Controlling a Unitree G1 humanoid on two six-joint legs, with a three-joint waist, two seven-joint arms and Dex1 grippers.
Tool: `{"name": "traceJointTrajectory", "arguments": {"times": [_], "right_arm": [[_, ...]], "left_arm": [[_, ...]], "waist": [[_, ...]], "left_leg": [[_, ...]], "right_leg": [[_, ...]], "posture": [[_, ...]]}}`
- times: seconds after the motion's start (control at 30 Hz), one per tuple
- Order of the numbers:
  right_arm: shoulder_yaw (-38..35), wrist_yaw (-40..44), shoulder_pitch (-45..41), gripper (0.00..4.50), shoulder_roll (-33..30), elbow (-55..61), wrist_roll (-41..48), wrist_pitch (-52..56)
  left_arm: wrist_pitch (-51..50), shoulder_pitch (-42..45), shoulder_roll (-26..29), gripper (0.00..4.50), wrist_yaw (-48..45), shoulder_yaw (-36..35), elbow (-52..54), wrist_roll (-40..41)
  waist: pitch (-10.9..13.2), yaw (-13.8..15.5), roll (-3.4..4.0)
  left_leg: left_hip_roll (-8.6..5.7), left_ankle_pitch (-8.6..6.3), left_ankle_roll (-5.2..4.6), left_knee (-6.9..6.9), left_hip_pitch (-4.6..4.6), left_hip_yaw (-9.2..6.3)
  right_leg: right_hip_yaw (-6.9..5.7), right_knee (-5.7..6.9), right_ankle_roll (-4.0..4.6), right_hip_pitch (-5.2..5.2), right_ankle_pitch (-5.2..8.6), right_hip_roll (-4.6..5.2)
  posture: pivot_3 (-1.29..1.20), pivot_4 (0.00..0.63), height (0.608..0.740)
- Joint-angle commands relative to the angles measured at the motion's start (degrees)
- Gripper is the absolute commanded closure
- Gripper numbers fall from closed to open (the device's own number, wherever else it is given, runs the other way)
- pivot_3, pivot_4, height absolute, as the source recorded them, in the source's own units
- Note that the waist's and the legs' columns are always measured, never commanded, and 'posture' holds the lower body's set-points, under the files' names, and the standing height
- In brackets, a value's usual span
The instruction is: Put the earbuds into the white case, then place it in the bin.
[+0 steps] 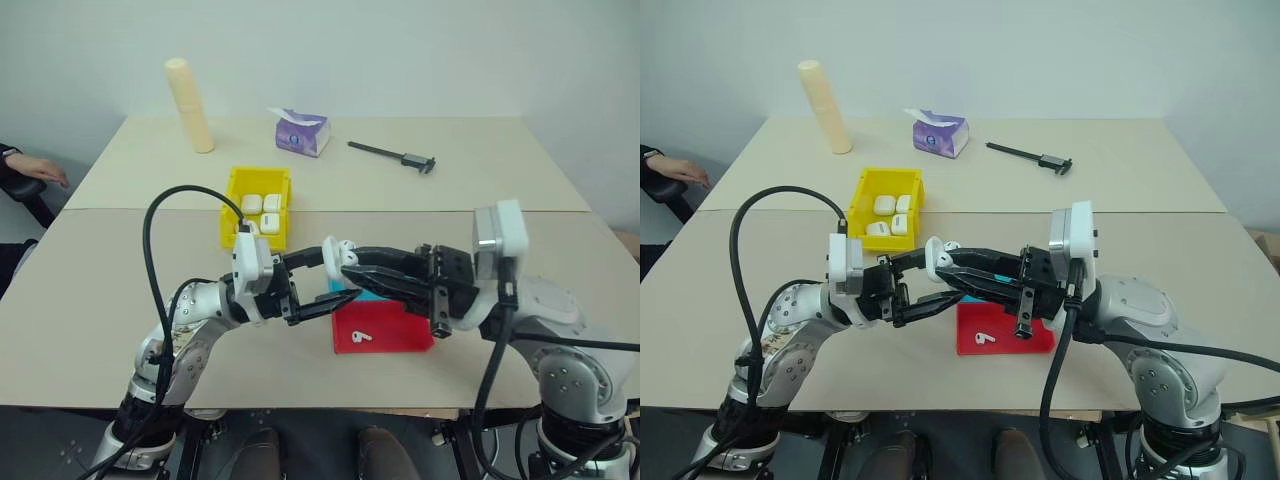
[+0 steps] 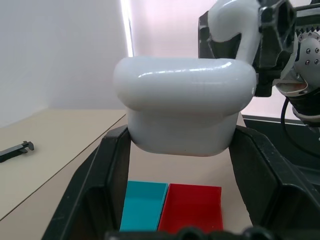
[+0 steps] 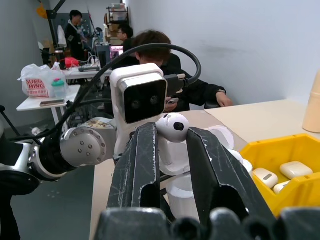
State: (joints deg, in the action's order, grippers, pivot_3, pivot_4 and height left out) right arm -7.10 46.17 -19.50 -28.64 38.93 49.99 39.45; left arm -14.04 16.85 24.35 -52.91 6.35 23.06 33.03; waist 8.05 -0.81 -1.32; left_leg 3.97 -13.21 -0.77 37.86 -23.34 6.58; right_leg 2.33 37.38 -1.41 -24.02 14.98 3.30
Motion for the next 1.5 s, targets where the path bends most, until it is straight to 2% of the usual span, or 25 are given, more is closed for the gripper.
{"name": "traceJointTrajectory", "arguments": {"times": [0.03, 0.57, 0.63, 0.67, 0.97, 1.5], "right_arm": [[-0.22, 0.52, -0.5, 3.79, -1.27, 0.16, 0.21, -2.31], [1.62, 2.67, 3.06, 3.79, -5.02, 0.27, -1.26, -5.44], [2.09, 2.14, 2.95, 3.15, -5.41, 0.6, -1.91, -5.64], [2.36, 1.93, 2.82, 2.97, -5.7, 0.6, -2.23, -5.51], [1.13, 4.78, 3.55, 2.97, -8.73, -0.24, -2.61, -7.69], [-1.01, 5.56, 2.34, 2.97, -9.99, -2.38, -6.87, -15.19]], "left_arm": [[1.16, -0.16, 0.2, 1.78, 0.43, -1.14, 2.77, 0.14], [2.08, -0.23, 0.01, 1.78, 0.06, -1.09, 2.58, -0.89], [2.05, -0.2, -0.13, 1.78, 0.03, -1.08, 2.54, -0.99], [2.03, -0.19, -0.16, 1.78, 0.03, -1.07, 2.54, -1.02], [1.93, -0.23, -0.45, 1.78, 0.25, -1.02, 2.14, -1.29], [3.77, 0.42, -2.04, 1.78, -0.3, -0.07, -0.08, -3.01]], "waist": [[0.0, 0.02, 0.0], [0.0, 0.04, -0.01], [0.0, 0.05, -0.01], [0.0, 0.05, -0.01], [0.01, 0.08, -0.01], [0.01, 0.09, -0.01]], "left_leg": [[0.0, 0.0, 0.0, 0.0, 0.0, 0.0], [0.0, 0.0, 0.0, 0.0, 0.01, -0.01], [0.0, 0.0, 0.0, 0.0, 0.01, -0.01], [0.0, 0.0, 0.0, 0.0, 0.0, -0.01], [0.0, 0.0, 0.0, 0.0, 0.0, -0.02], [0.0, 0.0, 0.0, 0.0, 0.01, -0.03]], "right_leg": [[0.0, -0.01, 0.0, 0.0, 0.0, 0.0], [-0.01, -0.02, 0.0, 0.01, 0.0, 0.0], [-0.01, -0.02, 0.0, 0.01, 0.0, 0.0], [-0.01, -0.02, 0.0, 0.01, 0.0, 0.0], [-0.01, -0.03, 0.0, 0.02, 0.0, 0.0], [-0.02, -0.07, -0.01, 0.05, -0.01, -0.01]], "posture": [[0.0, 0.15, 0.74], [0.0, 0.15, 0.74], [0.0, 0.15, 0.74], [0.0, 0.15, 0.74], [0.0, 0.15, 0.74], [0.0, 0.15, 0.74]]}}
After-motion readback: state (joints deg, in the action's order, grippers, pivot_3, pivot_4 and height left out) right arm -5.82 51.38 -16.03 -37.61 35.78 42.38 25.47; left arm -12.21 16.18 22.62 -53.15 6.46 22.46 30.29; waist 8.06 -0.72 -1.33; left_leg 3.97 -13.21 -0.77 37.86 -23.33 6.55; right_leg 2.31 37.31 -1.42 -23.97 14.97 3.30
